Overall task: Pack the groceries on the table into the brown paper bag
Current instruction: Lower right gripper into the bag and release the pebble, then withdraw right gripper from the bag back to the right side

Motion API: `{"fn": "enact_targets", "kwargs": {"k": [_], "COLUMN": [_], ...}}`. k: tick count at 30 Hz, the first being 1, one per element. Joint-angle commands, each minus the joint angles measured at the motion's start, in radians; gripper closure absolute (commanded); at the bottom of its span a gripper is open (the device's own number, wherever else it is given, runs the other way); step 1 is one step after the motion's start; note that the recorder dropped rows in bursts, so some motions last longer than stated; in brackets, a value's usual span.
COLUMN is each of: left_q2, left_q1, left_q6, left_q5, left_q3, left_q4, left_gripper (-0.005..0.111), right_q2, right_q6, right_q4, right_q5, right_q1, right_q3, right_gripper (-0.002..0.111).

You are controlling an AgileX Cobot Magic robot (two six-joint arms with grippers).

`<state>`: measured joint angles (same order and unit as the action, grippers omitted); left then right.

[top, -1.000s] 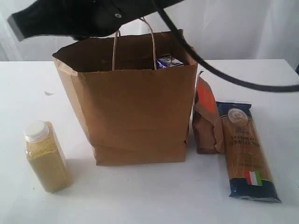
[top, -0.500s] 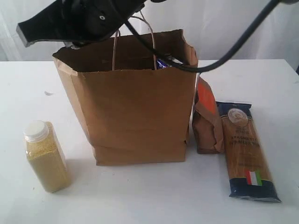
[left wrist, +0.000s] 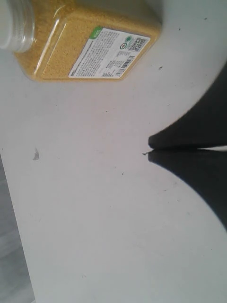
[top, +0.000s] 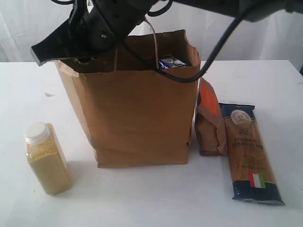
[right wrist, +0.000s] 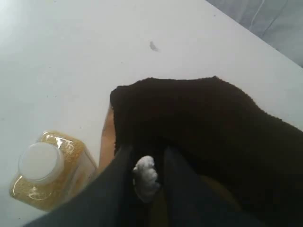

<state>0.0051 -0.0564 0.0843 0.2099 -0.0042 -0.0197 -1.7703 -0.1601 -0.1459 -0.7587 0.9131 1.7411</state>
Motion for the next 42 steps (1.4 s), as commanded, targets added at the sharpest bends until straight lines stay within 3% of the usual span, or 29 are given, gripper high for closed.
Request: {"fn": "enact_targets", "kwargs": {"k": [1,4,15,28,34,42], "left_q2": [-0.005,-0.005,-0.005,-0.005,-0.005,-0.005], "left_q1": [0.004,0.004,0.004,0.004,0.004,0.004], "left_q6": [-0.001,-0.001,-0.001,-0.001,-0.001,-0.001], "left_q5": [0.0,0.0,0.0,0.0,0.0,0.0], "left_q3": [0.004,0.004,0.004,0.004,0.004,0.004], "left_q4": [0.01,0.01,0.01,0.01,0.01,0.01], "left_gripper": [0.107,0.107,0.107,0.107,0.107,0.107], "right_q2": [0.002,0.002,0.078,0.254,0.344,0.463], "right_q6": [-0.005,-0.003,0.003,0.12,0.255,0.225], "right_q4": [-0.017,-0.01,-0.006,0.025,0.21,0.268], "right_q5": [0.007,0.035,0.065,-0.105,-0.222,-0.186], "right_q1": [-0.007,-0.007,0.007,0.179,0.243,0.253], "right_q3": [0.007,0.007,0.003,-0.03,-0.212,-0.562], "right_gripper": [0.061,0.053,0.053,0.053,0.053,0.053]}}
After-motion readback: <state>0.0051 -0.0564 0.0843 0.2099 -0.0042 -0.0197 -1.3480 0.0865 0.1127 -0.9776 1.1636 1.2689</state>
